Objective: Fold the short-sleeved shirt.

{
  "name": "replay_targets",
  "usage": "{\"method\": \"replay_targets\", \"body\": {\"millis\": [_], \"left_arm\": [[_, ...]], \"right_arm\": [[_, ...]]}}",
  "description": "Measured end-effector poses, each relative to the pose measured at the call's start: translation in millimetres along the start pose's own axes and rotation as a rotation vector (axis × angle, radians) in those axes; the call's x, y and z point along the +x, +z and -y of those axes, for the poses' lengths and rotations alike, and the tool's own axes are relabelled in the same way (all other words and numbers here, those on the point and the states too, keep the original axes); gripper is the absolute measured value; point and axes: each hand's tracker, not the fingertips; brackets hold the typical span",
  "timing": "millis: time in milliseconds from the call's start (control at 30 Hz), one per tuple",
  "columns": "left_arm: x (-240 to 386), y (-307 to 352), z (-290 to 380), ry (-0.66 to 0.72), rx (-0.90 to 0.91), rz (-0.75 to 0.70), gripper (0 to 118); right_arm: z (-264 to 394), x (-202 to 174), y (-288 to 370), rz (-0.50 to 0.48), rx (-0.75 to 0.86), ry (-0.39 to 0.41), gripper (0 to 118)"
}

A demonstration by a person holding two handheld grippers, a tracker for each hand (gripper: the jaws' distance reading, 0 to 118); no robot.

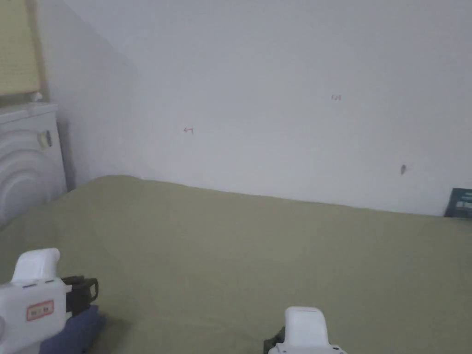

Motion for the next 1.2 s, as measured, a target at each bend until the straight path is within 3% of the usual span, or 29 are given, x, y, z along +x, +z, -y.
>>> {"method": "replay_targets", "body": {"millis": [167, 333, 433, 533, 733, 767, 800, 833, 867, 900, 967, 1000, 1200], "left_arm": [[138, 22, 50, -0.038, 0.056, 0.032, 0], [210, 40, 72, -0.058, 0.133, 0.046, 0], [236, 53, 77, -0.116, 0.194, 0.039, 0], [245, 59, 71, -0.135, 0.224, 0.035, 0], [247, 57, 52, -0.12, 0.25, 0.046, 1], [245, 57, 49, -0.126, 0.248, 0.045, 6], [241, 57, 47, -0.132, 0.253, 0.046, 17], [238, 57, 46, -0.131, 0.258, 0.049, 50], [240, 55, 45, -0.135, 0.258, 0.051, 87], [239, 53, 45, -0.138, 0.264, 0.041, 117], [242, 61, 51, -0.123, 0.38, 0.069, 118], [255, 63, 54, -0.148, 0.345, 0.004, 118], [242, 51, 50, -0.135, 0.311, 0.001, 118]], "right_arm": [[3, 120, 38, 0.093, 0.044, -0.001, 11], [8, 203, 70, 0.136, 0.125, -0.007, 11], [10, 227, 81, 0.193, 0.151, -0.014, 11], [7, 244, 86, 0.207, 0.168, -0.079, 11], [-6, 252, 96, 0.239, 0.225, -0.106, 14], [-8, 252, 97, 0.243, 0.244, -0.104, 31], [-9, 254, 98, 0.231, 0.269, -0.106, 56], [-10, 255, 99, 0.24, 0.268, -0.089, 95], [-10, 255, 97, 0.241, 0.269, -0.084, 112], [-10, 255, 97, 0.239, 0.276, -0.075, 118], [-6, 253, 99, 0.228, 0.313, -0.055, 117], [-5, 254, 99, 0.233, 0.309, -0.049, 117], [-3, 258, 99, 0.226, 0.313, -0.089, 117]]}}
